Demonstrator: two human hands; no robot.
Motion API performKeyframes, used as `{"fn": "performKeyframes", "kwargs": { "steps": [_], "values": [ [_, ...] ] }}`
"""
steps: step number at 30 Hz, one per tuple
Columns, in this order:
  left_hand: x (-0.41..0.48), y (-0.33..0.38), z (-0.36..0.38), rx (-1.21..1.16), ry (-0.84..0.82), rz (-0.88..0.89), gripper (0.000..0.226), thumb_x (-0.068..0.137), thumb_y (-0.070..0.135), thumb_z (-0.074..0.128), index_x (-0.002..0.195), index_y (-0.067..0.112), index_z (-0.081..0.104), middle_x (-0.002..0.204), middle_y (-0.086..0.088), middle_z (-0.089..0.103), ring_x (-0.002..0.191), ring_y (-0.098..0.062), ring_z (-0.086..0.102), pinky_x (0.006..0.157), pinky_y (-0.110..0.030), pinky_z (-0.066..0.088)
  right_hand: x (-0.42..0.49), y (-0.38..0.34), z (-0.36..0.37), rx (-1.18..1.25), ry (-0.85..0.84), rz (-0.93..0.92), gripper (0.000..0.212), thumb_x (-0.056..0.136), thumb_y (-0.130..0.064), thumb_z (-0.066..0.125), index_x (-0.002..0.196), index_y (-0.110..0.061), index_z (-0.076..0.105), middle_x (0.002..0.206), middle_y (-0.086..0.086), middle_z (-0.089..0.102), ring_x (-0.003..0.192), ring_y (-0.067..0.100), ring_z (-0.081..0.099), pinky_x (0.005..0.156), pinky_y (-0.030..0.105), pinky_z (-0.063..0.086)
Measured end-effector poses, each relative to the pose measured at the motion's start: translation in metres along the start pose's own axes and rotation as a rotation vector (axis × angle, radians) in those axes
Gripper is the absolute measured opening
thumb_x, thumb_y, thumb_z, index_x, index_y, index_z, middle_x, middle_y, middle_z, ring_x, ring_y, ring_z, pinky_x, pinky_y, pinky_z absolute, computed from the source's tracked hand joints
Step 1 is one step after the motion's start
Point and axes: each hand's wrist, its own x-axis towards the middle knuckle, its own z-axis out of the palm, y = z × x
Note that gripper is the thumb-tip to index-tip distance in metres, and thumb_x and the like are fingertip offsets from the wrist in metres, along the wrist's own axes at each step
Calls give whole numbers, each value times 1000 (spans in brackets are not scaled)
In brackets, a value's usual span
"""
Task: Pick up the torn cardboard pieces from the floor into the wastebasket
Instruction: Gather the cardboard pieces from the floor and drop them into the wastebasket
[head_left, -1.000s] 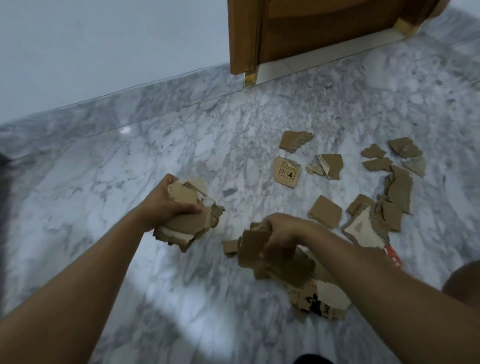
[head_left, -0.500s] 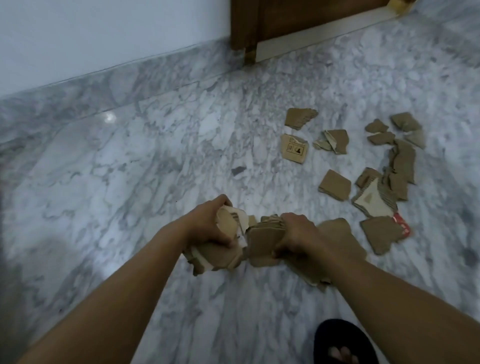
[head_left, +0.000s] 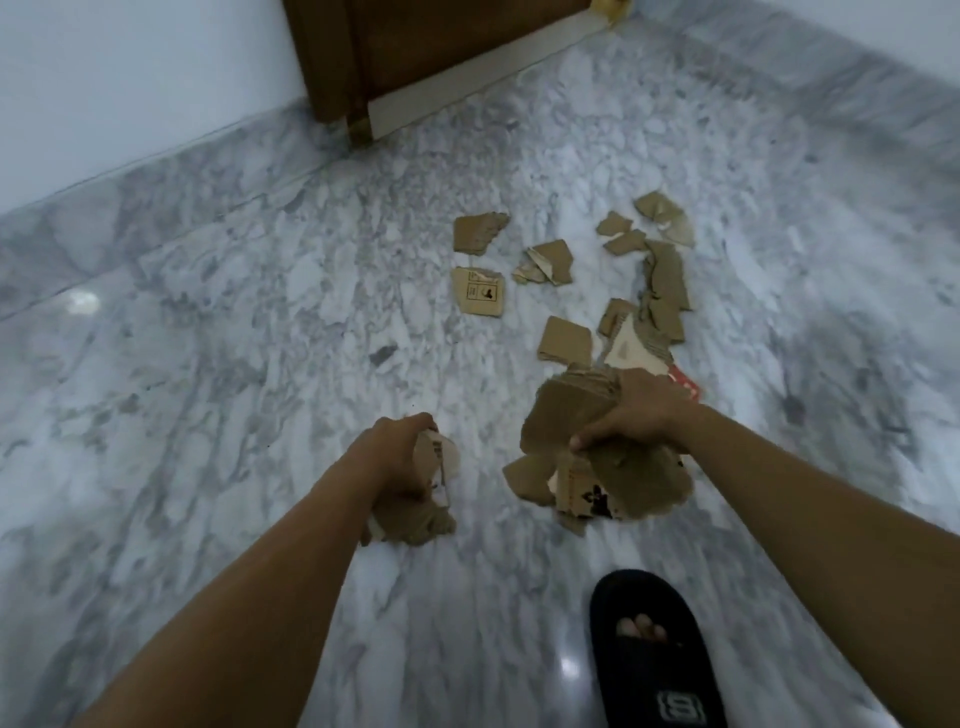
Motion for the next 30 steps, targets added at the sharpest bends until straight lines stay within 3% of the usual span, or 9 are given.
{"fn": "performKeyframes", "kwargs": {
  "steps": [5, 8, 9, 12, 16, 20, 24, 28, 30],
  "values": [
    [0, 2, 4, 91, 49, 105, 76, 68, 35, 81, 134, 37, 44, 132, 3, 54, 114, -23, 56, 92, -36, 49, 2, 6, 76, -185, -94, 55, 75, 54, -48, 94, 115, -18, 63, 117, 4, 63, 111, 26, 62, 90, 38, 55],
    [2, 0, 6, 119, 18, 159, 78, 70, 35, 83, 137, 33, 43, 133, 1, 54, 118, -22, 54, 97, -36, 48, 14, 11, 117, -219, 25, 69, 84, 72, -42, 76, 143, -16, 38, 152, 18, 28, 133, 43, 37, 103, 54, 43],
    [3, 1, 6, 138, 19, 172, 79, 71, 35, 82, 139, 33, 42, 134, 1, 53, 119, -22, 54, 97, -36, 48, 14, 7, 122, -269, 55, 39, 76, 78, -36, 73, 143, -18, 39, 152, 18, 26, 133, 42, 37, 105, 53, 42],
    [6, 5, 7, 197, 10, 208, 88, 73, 36, 80, 147, 31, 33, 143, 0, 41, 119, -25, 54, 95, -38, 49, 17, 5, 119, -373, 154, -61, 43, 79, -30, 75, 118, -22, 58, 125, 10, 51, 111, 29, 56, 92, 40, 51],
    [18, 4, 5, 244, -28, 193, 81, 72, 35, 82, 140, 35, 38, 155, -3, 9, 105, -32, 61, 89, -40, 54, 23, 3, 115, -348, 140, -93, 44, 50, -37, 81, 86, -30, 56, 83, -8, 60, 81, 19, 63, 73, 34, 53],
    [30, 2, 4, 248, -106, 200, 76, 67, 37, 84, 130, 42, 42, 162, 1, 7, 118, -30, 56, 91, -41, 54, 25, 0, 111, -407, 109, -114, 55, 41, -40, 86, 89, -32, 60, 88, -8, 60, 82, 18, 63, 78, 39, 55],
    [35, -3, 9, 200, -89, 199, 108, 62, 39, 88, 148, 37, 24, 165, 9, -5, 139, -26, 40, 102, -41, 49, 24, 5, 106, -348, 15, -140, 63, 52, -37, 92, 107, -26, 64, 100, 0, 65, 93, 22, 65, 81, 41, 57],
    [31, -5, 11, 132, -29, 191, 108, 61, 37, 89, 148, 31, 26, 154, 3, 9, 111, -28, 59, 89, -36, 55, 21, 8, 103, -264, 2, -159, 70, 59, -28, 92, 109, -28, 44, 96, -4, 54, 91, 19, 57, 69, 32, 48],
    [28, -8, 12, 95, 1, 196, 106, 59, 36, 89, 146, 32, 28, 149, -2, 9, 97, -26, 61, 83, -32, 55, 21, 9, 105, -248, 13, -152, 71, 57, -32, 93, 110, -30, 45, 100, -2, 58, 91, 18, 57, 70, 32, 48]
  ]
}}
